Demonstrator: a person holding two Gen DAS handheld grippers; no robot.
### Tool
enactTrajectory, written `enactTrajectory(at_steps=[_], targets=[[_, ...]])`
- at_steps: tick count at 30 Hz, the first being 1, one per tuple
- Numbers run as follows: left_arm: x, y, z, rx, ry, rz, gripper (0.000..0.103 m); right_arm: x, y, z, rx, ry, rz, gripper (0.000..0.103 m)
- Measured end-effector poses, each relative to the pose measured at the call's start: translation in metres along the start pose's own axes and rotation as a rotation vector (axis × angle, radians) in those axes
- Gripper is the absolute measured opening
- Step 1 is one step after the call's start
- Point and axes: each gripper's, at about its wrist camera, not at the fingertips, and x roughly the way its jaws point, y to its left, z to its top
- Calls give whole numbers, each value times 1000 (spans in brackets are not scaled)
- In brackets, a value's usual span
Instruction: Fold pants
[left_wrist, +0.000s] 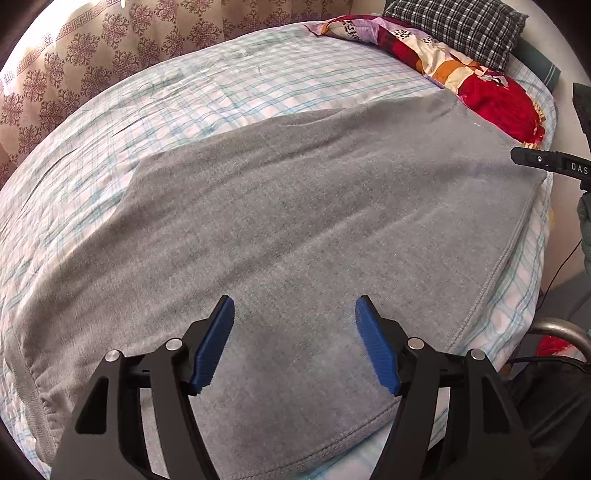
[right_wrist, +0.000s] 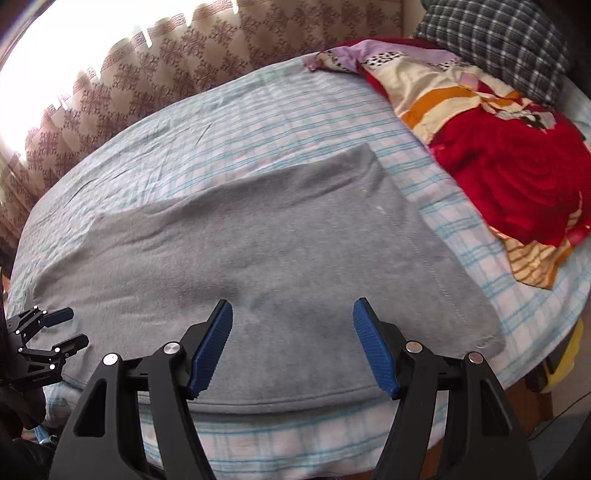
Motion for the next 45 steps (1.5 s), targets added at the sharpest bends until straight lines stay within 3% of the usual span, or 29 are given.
enactTrajectory(at_steps=[7,11,18,24,28,31,39,42,45], targets=[[-1,-42,35,86,-28,-35,73,-19,-89,-10,218,-52,-79,68],[-2,-65,51,128,-37,-50,74,-4,-109,-18,296,-17,2,68],[1,-94,79,161,-41,-104,74,24,-106,-24,347,12,161,67],[7,-108,104,149,-39,-149,74,40,-105,-20,350,-7,207,56],[16,-110,120,112,-17,-186,74,37,-109,-18,367,-31,243,37],[23,-112,132,86,-2,-206,74,26,-97,-12,310,-69,242,30],[36,-124,164,46,23,-266,74,-10,-39,-4,5,-189,72,29],[36,-133,176,47,24,-293,74,-15,-19,-5,-64,-200,73,29],[33,-139,188,33,24,-334,82,-18,-4,-9,-116,-207,81,28]])
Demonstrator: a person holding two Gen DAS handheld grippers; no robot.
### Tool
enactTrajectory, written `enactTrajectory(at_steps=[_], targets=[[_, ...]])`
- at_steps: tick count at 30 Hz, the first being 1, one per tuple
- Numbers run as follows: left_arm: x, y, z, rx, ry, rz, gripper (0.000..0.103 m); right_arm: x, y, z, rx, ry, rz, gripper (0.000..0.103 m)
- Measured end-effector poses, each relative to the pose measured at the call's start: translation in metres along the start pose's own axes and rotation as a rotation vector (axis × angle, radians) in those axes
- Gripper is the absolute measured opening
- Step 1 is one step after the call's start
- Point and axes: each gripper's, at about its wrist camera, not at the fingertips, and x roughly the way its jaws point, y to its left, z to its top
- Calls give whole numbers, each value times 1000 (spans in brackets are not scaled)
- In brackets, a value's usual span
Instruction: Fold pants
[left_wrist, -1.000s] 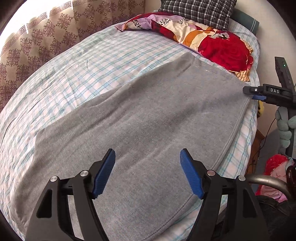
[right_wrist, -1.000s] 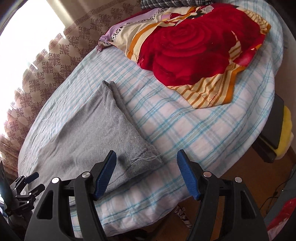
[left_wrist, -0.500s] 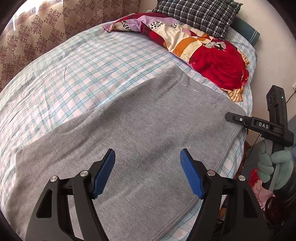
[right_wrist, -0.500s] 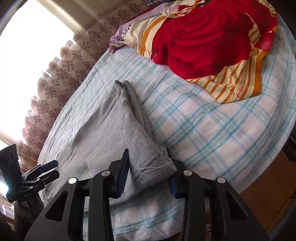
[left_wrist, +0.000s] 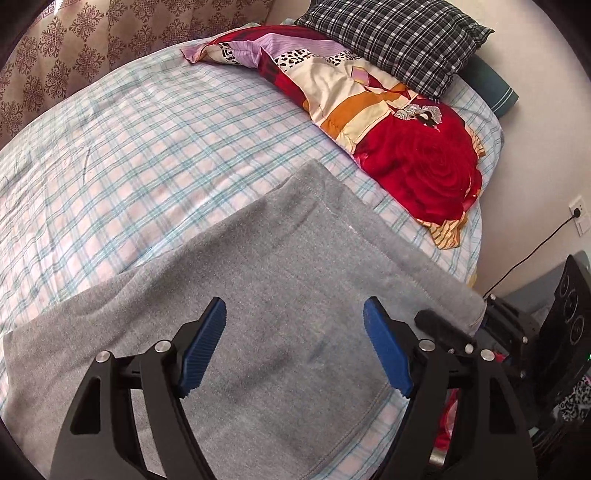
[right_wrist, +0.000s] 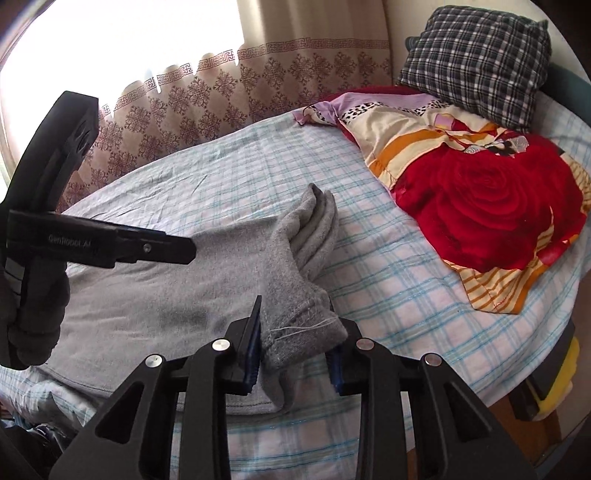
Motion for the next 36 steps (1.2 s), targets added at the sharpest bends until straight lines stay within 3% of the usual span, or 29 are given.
enactTrajectory(at_steps=[5,12,18,20,21,24,33,35,36], targets=[[-4,-10,18,-3,-9,-37,83,0,30,-6,-115,-17,5,28],[9,-27,31,29,51,1,87,-2,50,-10,-178,-16,53,27],[35,-9,29,-85,142,-21,87,-3,65,-13,-231,-14,103,27],[39,-2,26,-119,163,-32,72,-4,71,-13,-240,-13,115,27],[41,2,24,-131,179,-37,50,-5,73,-13,-245,-14,120,27],[39,12,18,-156,191,-48,26,-6,76,-11,-238,-10,135,27],[-6,31,4,-140,96,-40,18,-12,90,-1,-201,12,252,28],[-19,42,-3,-156,69,-34,18,-12,93,2,-169,24,303,34],[-25,50,-8,-171,57,-29,18,-12,93,3,-148,34,342,47]])
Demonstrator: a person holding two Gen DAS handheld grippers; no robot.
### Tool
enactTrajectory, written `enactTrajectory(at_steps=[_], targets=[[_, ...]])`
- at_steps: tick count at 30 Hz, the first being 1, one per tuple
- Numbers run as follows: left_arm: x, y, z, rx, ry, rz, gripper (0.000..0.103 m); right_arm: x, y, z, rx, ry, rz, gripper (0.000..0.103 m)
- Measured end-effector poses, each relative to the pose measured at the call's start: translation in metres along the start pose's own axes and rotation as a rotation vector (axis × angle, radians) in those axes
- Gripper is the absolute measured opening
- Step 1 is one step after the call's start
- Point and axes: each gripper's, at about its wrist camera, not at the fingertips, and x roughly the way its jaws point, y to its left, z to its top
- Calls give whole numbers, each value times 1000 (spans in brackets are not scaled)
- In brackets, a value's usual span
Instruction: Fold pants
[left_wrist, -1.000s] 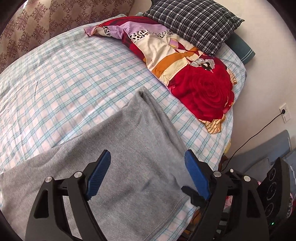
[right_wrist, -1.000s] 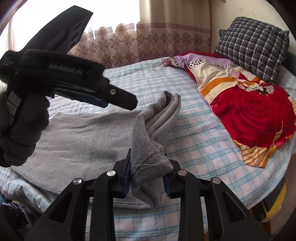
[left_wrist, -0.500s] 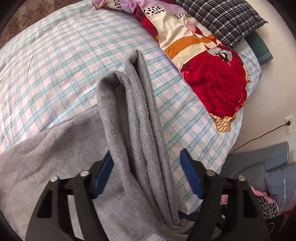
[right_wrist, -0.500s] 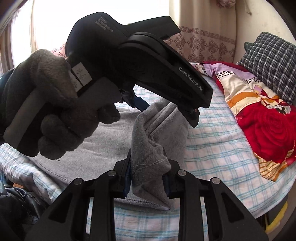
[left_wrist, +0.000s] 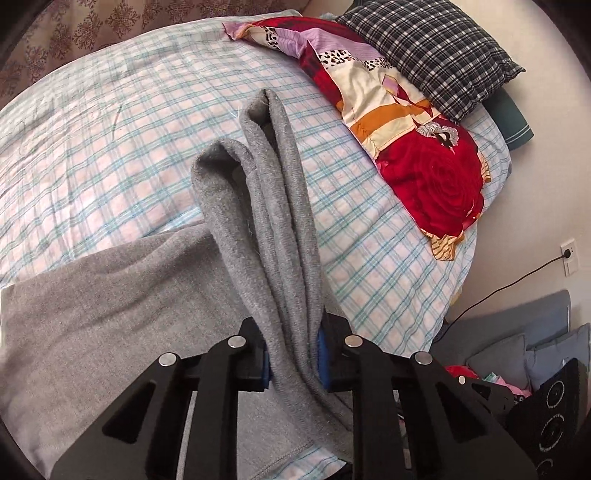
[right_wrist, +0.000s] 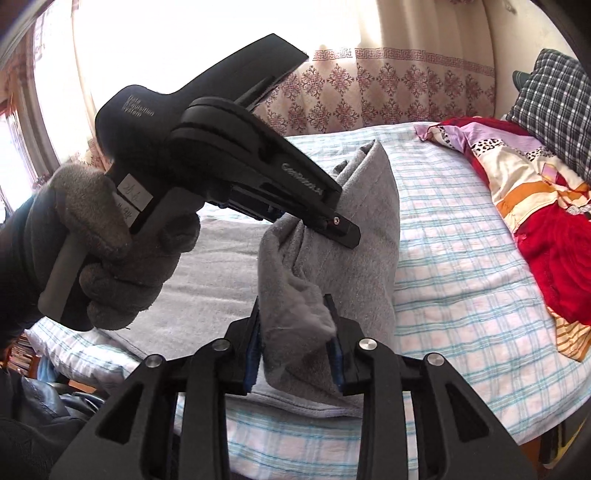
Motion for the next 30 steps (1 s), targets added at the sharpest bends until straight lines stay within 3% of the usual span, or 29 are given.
enactTrajectory(at_steps=[1,7,14,21,30], targets=[[-6,9,-4,-20,-12,-1,18,-1,1,1,14,-1,31,59],[-28,63,-29,-128,-48,14,18,4,15,2,12,16,97,60],[-48,101,-57,-178,-88,39,18,12,27,3,35,44,195,60],[-70,133,-77,-203,-136,81,18,31,31,-2,29,102,152,60],[-46,167,-122,-253,-87,157,18,73,35,-26,-12,261,87,60]])
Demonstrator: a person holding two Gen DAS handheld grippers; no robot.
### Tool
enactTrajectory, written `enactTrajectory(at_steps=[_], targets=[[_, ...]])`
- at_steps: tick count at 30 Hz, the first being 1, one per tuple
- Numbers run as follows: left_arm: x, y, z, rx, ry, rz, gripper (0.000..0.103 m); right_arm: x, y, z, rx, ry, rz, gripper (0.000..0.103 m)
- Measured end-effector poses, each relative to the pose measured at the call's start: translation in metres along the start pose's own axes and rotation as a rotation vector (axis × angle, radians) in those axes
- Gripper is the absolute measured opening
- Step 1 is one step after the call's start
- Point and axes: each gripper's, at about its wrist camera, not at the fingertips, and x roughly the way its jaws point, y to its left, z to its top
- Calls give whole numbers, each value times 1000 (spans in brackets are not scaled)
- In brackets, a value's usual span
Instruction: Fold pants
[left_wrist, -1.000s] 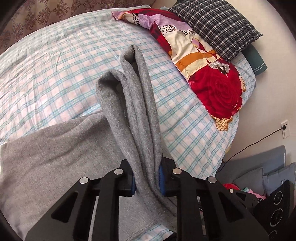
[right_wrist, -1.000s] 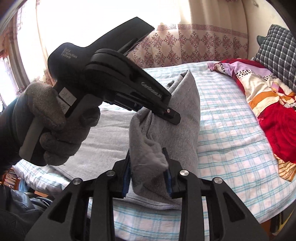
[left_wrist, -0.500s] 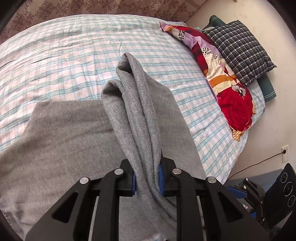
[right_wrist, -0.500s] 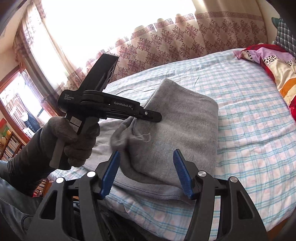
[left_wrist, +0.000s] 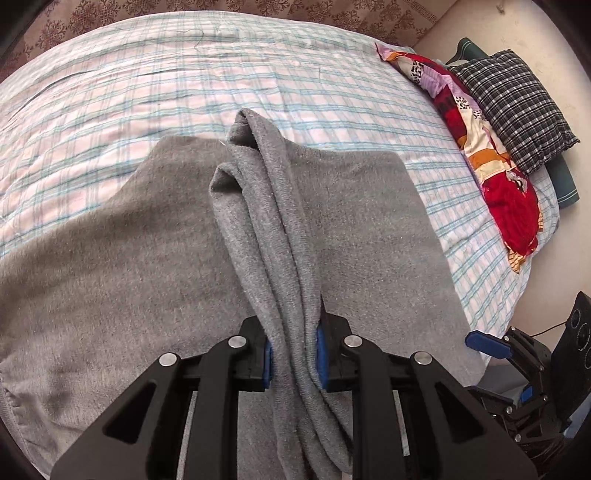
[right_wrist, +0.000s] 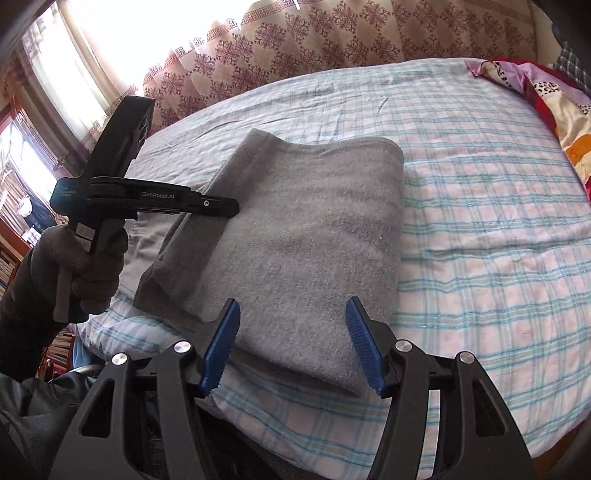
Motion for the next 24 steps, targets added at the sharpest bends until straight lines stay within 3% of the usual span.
enactTrajectory(at_steps=[5,8,10,12,17,24], targets=[[12,4,-8,23,-11,25,19,10,0,-3,-4,34,-9,60],[15,4,-10,28,-11,59,31,10,-3,-4,15,42,5,60],[13,6,-12,30,-19,103,47,12,-7,-2,25,46,12,60],[6,7,-12,34,-31,147,56,13,-7,-2,31,53,17,61],[-20,3,-13,34,-80,168,57,14,-5,-4,27,59,12,61],[-42,-35,-24,106,-116,89,58,16,-6,-5,30,59,9,61]])
